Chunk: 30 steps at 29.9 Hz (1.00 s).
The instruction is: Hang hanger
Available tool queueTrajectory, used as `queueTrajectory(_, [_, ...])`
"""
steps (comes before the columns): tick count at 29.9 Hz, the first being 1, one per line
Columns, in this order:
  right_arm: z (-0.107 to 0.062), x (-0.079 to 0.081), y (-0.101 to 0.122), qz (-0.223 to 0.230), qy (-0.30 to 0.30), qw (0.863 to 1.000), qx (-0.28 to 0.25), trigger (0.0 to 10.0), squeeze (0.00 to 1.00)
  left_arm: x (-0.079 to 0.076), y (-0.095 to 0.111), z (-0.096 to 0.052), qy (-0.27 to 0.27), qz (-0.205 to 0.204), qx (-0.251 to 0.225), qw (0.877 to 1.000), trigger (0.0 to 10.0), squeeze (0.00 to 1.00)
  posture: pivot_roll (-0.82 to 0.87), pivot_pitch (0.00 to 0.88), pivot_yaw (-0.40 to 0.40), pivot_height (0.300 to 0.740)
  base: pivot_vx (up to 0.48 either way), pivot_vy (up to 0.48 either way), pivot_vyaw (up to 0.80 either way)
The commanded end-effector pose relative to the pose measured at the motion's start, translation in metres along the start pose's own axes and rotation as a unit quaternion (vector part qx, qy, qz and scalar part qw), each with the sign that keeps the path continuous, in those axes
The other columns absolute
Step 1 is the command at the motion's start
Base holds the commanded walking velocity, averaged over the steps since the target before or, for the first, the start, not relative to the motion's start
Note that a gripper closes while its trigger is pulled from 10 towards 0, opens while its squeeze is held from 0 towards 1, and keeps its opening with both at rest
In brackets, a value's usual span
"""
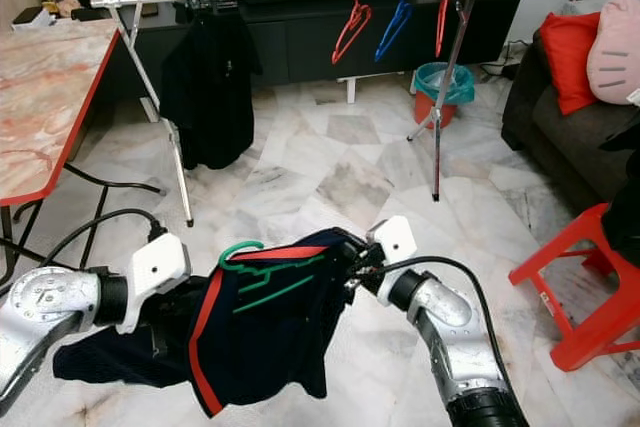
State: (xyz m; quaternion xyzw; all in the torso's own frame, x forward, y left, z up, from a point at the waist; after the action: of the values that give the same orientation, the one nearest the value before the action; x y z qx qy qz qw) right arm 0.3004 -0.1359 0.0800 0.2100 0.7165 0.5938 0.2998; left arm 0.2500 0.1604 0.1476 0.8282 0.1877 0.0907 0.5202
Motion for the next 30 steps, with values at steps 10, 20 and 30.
queueTrajectory(10, [-0.006, 0.001, -0.010, -0.014, 0.020, 0.999, 0.031, 0.0, 0.00, -0.003, 0.002, -0.035, -0.065, 0.003, -0.004, 0.998, 10.0, 0.00, -0.04, 0.018, 0.001, 0.740, 0.000, 0.000, 0.00])
queueTrajectory(20, [-0.014, -0.001, -0.013, -0.024, 0.049, 0.997, 0.046, 0.0, 0.00, 0.002, -0.005, -0.052, -0.073, 0.011, 0.008, 0.997, 10.0, 0.00, -0.04, 0.015, -0.001, 0.740, 0.000, 0.000, 0.00])
queueTrajectory(30, [-0.020, 0.001, -0.017, -0.033, 0.086, 0.994, 0.065, 0.0, 0.00, 0.014, -0.007, -0.077, -0.046, 0.039, 0.031, 0.998, 10.0, 0.00, -0.04, 0.018, -0.002, 0.740, 0.000, 0.000, 0.00])
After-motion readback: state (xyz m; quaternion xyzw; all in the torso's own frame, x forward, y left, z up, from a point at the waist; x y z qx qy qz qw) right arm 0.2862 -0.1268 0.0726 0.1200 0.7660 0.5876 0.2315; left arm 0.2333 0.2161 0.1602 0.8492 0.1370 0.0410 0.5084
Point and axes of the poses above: a point about 5 cm out from each wrist's last joint towards the gripper, its own z axis pointing out of the wrist towards the gripper, its own y axis along the axis of the wrist's last joint, x = y × z, the point moved 2 cm from there along z, pointing out of the wrist towards the gripper, and after that the axes turned 13 degrees about -z, right-handed, at the moved point
